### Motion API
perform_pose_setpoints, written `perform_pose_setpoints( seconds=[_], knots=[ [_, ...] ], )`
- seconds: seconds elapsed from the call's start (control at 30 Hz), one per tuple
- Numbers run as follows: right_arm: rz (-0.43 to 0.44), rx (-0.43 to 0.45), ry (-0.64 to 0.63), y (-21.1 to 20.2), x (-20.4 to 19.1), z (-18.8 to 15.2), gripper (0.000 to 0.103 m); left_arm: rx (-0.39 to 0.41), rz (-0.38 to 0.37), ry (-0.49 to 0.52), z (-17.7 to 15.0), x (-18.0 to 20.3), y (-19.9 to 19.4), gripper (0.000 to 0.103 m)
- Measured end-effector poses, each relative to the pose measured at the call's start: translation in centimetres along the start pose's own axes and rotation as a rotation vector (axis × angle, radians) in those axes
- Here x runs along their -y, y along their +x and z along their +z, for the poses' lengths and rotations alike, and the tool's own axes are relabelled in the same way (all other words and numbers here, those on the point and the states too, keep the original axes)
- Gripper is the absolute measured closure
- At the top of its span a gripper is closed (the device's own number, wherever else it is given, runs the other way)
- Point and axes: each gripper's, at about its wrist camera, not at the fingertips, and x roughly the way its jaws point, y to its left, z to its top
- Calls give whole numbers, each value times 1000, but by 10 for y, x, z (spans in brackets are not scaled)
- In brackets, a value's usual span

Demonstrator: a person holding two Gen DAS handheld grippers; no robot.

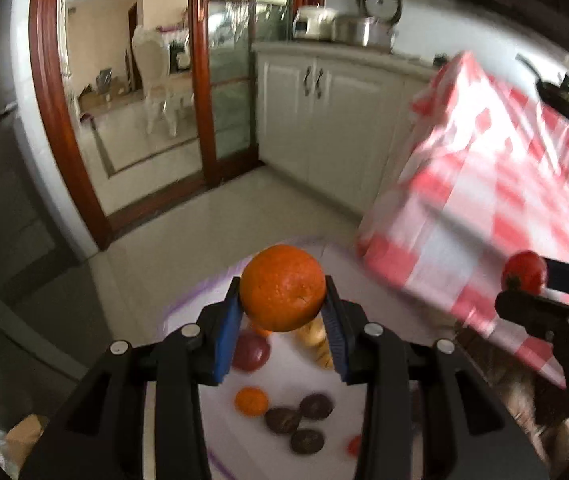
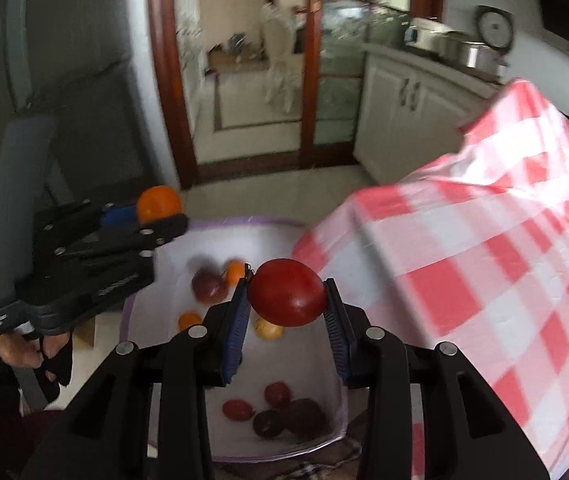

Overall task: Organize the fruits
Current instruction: 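Carry the small orange and tomato in both tools over the white bin, then open both tools to drop the small orange and tomato into the bin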

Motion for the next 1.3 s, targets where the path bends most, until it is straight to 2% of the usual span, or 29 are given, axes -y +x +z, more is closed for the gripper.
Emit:
perform_pose_setpoints(
  seconds=[0.17, 0.43, 0.7, 0.9, 1.13, 1.17, 1.2, 1.23, 1.27, 1.3],
  knots=[
    [25, -86, -92, 27, -25, -23, 66, -136, 27, 1, -32, 1, 30, 64],
    [44, -186, -145, 62, -38, -44, 66, -251, 81, 24, -63, 7, 63, 64],
    [57, -345, -173, 110, -45, -73, 66, -376, 105, -27, -88, 3, 91, 64],
    [73, -401, -173, 125, -46, -85, 66, -397, 113, -18, -90, 5, 97, 64],
    [78, -408, -164, 123, -42, -85, 64, -391, 101, -33, -89, 3, 95, 62],
    [76, -409, -164, 126, -43, -85, 64, -383, 97, -36, -89, 3, 94, 56],
    [72, -405, -165, 125, -43, -85, 59, -376, 96, -39, -88, 3, 92, 40],
    [70, -401, -165, 125, -42, -85, 49, -370, 91, -45, -86, 2, 92, 32],
    [68, -395, -165, 122, -42, -84, 44, -350, 75, -60, -83, 1, 89, 22],
    [69, -385, -164, 119, -42, -82, 38, -328, 67, -67, -81, 0, 85, 21]
  ],
)
